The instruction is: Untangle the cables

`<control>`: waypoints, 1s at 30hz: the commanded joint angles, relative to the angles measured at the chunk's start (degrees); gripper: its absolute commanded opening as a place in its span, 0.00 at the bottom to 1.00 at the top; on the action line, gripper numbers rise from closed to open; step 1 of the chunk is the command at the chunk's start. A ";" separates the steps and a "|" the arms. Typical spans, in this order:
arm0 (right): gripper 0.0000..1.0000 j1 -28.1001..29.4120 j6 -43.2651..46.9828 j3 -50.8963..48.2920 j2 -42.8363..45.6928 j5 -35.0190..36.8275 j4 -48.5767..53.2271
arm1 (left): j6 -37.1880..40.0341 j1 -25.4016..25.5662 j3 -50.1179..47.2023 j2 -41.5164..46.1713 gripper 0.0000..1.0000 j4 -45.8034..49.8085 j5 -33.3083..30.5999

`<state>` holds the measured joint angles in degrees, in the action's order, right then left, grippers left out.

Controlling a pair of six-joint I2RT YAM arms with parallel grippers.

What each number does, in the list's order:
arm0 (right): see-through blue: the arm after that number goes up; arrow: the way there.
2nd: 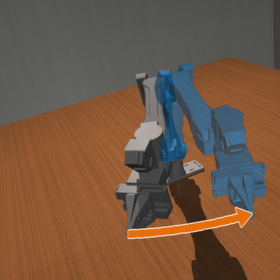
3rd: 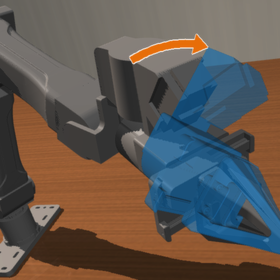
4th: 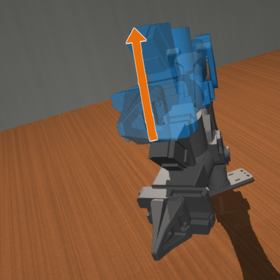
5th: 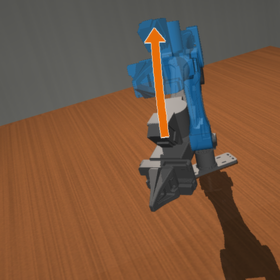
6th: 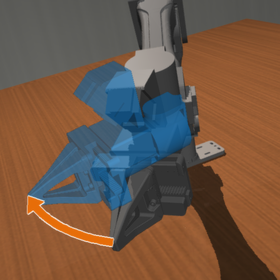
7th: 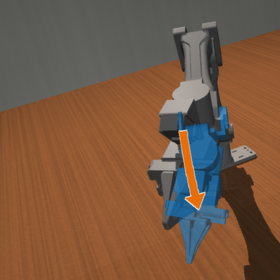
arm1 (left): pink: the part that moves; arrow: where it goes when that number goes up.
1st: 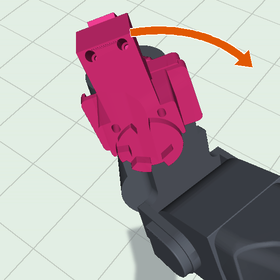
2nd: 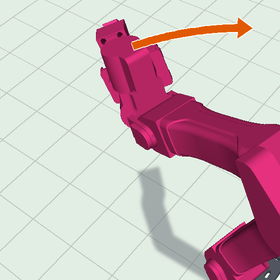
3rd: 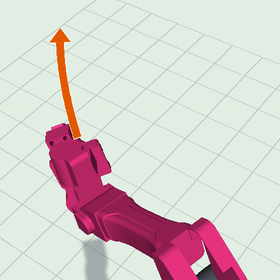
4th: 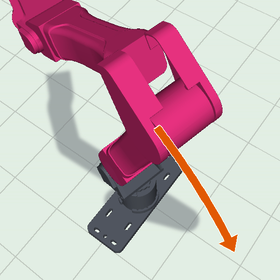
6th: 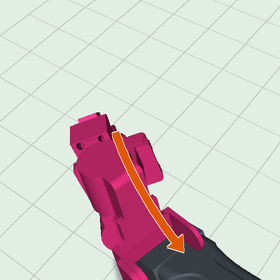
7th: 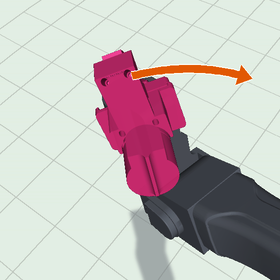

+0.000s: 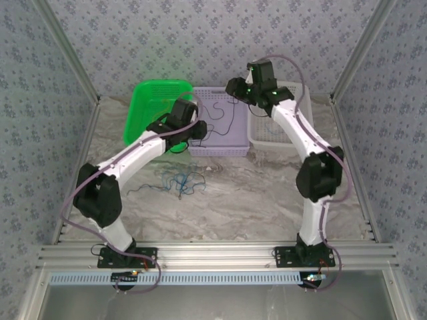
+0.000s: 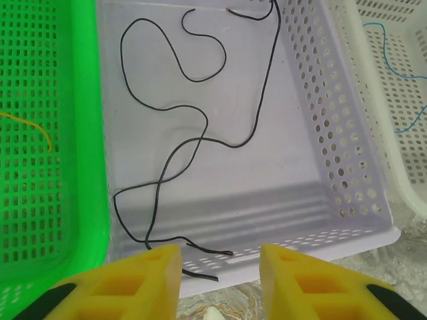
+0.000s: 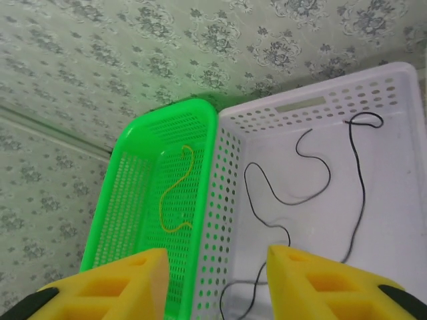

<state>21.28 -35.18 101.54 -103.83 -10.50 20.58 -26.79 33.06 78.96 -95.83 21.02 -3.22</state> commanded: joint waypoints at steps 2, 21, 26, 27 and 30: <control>0.45 2.90 2.11 -15.63 11.31 5.16 -5.65 | -2.86 -0.06 -6.66 8.66 0.39 1.51 -2.54; 0.47 33.24 -4.81 -47.22 19.51 16.90 -8.74 | -8.83 -9.88 -40.46 30.47 0.62 8.86 -2.62; 0.47 35.29 -6.28 -46.82 18.19 17.64 -9.71 | -4.93 -10.91 -39.91 25.59 0.56 1.49 2.27; 0.46 35.54 -6.39 -46.70 18.14 17.80 -9.60 | -4.32 -10.96 -39.58 24.09 0.54 0.33 2.71; 0.46 35.68 -6.90 -46.78 18.16 17.78 -9.44 | -2.65 -11.09 -38.82 19.95 0.50 -2.50 3.51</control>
<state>56.58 -40.21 53.91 -85.32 5.37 11.70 -32.53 22.48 38.24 -73.14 23.00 -2.28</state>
